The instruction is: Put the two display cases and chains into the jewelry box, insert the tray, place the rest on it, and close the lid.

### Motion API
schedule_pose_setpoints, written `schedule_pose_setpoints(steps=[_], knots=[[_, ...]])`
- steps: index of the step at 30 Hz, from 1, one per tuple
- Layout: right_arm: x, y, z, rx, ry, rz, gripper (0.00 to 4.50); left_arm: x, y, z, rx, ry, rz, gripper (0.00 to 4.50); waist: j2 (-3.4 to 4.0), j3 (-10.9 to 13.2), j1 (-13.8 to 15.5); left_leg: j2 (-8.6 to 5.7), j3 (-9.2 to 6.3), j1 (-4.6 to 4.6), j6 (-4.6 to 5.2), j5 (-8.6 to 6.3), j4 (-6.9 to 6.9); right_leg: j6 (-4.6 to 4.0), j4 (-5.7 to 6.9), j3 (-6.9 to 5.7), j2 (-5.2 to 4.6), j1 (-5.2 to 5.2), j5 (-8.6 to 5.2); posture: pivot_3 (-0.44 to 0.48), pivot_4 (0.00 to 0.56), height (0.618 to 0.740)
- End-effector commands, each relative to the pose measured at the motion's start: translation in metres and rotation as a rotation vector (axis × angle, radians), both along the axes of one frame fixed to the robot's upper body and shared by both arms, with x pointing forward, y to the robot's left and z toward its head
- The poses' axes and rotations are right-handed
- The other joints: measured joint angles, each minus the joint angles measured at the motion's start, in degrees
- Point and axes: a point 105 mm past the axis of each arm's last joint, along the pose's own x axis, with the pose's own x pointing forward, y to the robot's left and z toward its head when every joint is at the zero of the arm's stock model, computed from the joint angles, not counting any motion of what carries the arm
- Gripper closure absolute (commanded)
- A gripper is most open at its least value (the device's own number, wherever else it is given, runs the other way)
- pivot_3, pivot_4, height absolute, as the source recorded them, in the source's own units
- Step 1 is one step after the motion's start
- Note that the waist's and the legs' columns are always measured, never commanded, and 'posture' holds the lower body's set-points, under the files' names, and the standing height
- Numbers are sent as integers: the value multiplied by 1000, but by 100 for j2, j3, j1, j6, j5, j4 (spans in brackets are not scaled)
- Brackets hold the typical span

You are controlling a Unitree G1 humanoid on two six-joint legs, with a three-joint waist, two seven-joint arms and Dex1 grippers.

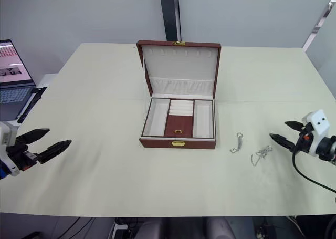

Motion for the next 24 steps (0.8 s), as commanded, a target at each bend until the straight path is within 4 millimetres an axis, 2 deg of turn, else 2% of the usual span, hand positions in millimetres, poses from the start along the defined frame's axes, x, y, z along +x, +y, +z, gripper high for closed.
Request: schedule_pose_setpoints(steps=[1,12,19,21,24], knots=[[-2,-12,13,-14,-48,-26,17,0,9,15,44,-58,20,0,0,0,0,0,1,0,0,0,0,0,0,0,0,0,0,0,150,740],[-8,-28,4,19,-41,-111,17,4,9,12,31,-80,25,0,0,0,-1,1,3,0,0,0,0,0,3,2,0,-1,0,0,150,740],[-9,-25,5,32,-52,-116,17,8,4,12,28,-85,6,0,0,0,-1,1,2,3,0,0,1,0,8,2,0,0,0,0,150,740],[-9,-20,7,48,-73,-116,17,13,-9,14,25,-97,-42,0,0,0,1,1,2,2,0,0,2,0,9,1,0,0,0,0,150,740],[-13,-3,13,102,-124,-122,17,22,-53,18,8,-106,-200,0,0,0,24,2,-1,0,-1,0,1,0,8,0,0,2,0,0,150,740]])
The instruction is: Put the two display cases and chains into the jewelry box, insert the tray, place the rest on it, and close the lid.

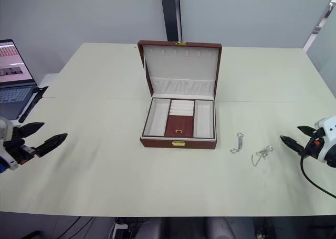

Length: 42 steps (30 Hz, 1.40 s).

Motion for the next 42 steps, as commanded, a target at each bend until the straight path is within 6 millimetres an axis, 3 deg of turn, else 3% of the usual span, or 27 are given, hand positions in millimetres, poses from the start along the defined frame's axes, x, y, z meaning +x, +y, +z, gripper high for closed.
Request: schedule_pose_setpoints(steps=[1,9,18,27,42], knots=[[-3,22,24,71,-125,-13,17,11,-59,12,-4,-45,-220,0,0,0,28,-1,-4,-5,0,0,1,0,0,-3,0,0,0,0,150,740],[-28,59,8,115,-159,-118,17,17,-157,17,-51,-64,-550,0,2,-2,32,-4,-5,-7,-2,1,7,0,6,-2,0,0,0,0,150,740],[-49,85,-7,137,-152,-261,17,-4,-225,9,-28,-10,-920,0,7,-5,4,-1,5,6,-3,2,6,1,18,12,12,-1,0,0,150,740],[-55,100,-27,111,-86,-306,17,-19,-252,-6,23,-1,-1110,0,8,-6,9,-2,4,5,-2,2,6,1,18,13,38,-1,0,0,150,740],[-57,112,-63,90,10,-339,17,-16,-249,-10,19,-7,-1094,0,7,-7,9,-2,3,6,-2,1,6,1,17,14,40,0,-1,0,150,740]])
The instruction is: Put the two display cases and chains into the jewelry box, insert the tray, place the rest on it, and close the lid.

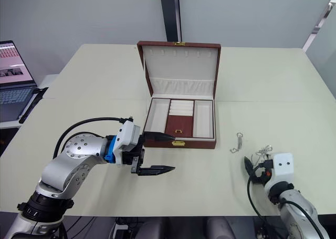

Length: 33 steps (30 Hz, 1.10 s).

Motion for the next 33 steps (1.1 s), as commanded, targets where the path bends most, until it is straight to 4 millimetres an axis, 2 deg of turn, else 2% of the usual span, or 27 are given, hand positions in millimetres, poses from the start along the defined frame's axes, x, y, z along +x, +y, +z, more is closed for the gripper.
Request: schedule_pose_setpoints(steps=[1,5,13,16,18,20,26,33], knots=[[-1,-5,-9,-43,20,-23,17,-1,0,6,-16,-38,-5,0,-1,-1,0,0,-1,1,0,0,0,0,0,-1,0,0,0,0,150,740],[-2,-10,-24,-56,49,-44,17,-1,0,6,-16,-39,0,0,-11,-9,-1,2,-1,4,0,0,0,0,0,-1,2,3,0,0,150,740],[3,-15,-33,7,90,-91,17,0,-1,8,-21,-43,5,0,-44,-29,-4,3,-1,52,1,-1,-2,0,-6,0,1,50,0,0,150,740],[1,-18,-42,-23,144,-93,618,1,-2,9,-24,-44,8,0,-53,-34,-3,3,-2,62,1,-1,-5,1,-14,0,1,63,0,0,150,740],[-1,-19,-47,-37,171,-96,1407,1,-2,9,-24,-44,10,0,-60,-43,0,4,-5,62,1,-1,-7,1,-17,-3,1,63,0,0,150,740],[-3,-20,-50,-44,194,-98,1812,1,-2,9,-24,-44,10,0,-64,-53,1,6,-8,62,2,-1,-8,1,-19,-5,3,64,0,0,150,740],[-5,-25,-59,-58,242,-133,2770,1,-2,9,-25,-42,12,0,-113,-96,11,6,-16,76,2,-2,-11,0,-36,-12,2,87,0,0,150,740],[1,-33,-55,-43,236,-196,3657,2,-4,10,-30,-44,14,0,-120,-102,14,5,-17,77,3,-3,-11,0,-38,-13,1,90,0,0,150,740]])
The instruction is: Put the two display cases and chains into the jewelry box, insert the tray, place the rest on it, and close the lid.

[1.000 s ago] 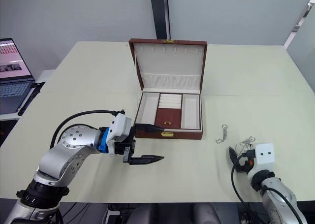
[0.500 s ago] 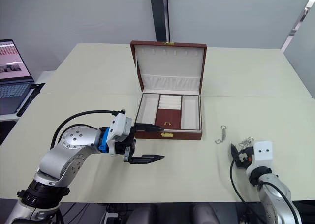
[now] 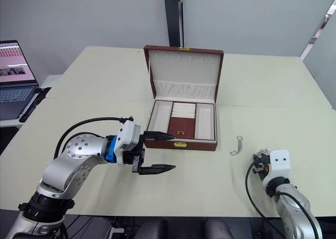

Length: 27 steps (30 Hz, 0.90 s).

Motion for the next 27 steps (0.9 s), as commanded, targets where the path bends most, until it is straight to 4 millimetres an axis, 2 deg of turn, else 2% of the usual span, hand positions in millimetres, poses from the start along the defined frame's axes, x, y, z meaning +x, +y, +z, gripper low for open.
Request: schedule_pose_setpoints(steps=[1,5,11,15,20,27], knots=[[-12,-21,-36,2,170,-115,3816,-1,-3,10,-20,-42,-9,0,0,0,-3,0,0,0,0,0,0,0,0,0,0,0,0,0,150,740],[-8,-23,-34,7,165,-129,4451,0,-4,10,-23,-43,-6,0,0,0,-3,-1,0,0,0,0,0,0,0,1,0,0,0,0,150,740],[-5,-24,-27,18,120,-113,4455,2,-3,11,-32,-48,7,0,0,0,-2,-1,0,0,0,0,0,0,0,1,0,0,0,0,150,740],[2,-19,0,68,-32,-45,4455,3,-2,11,-39,-50,20,0,10,6,1,-3,1,-1,0,0,0,0,-1,1,-2,0,0,0,150,740],[8,-19,28,90,-172,-7,4456,4,-2,10,-39,-48,22,0,69,43,-3,-4,5,-8,0,0,-6,0,-2,4,-2,-9,0,0,150,740],[12,-14,50,115,-274,39,4457,4,-2,9,-42,-45,26,0,100,62,-9,-2,11,-9,0,0,-17,0,-2,10,-1,-17,0,0,150,740]])
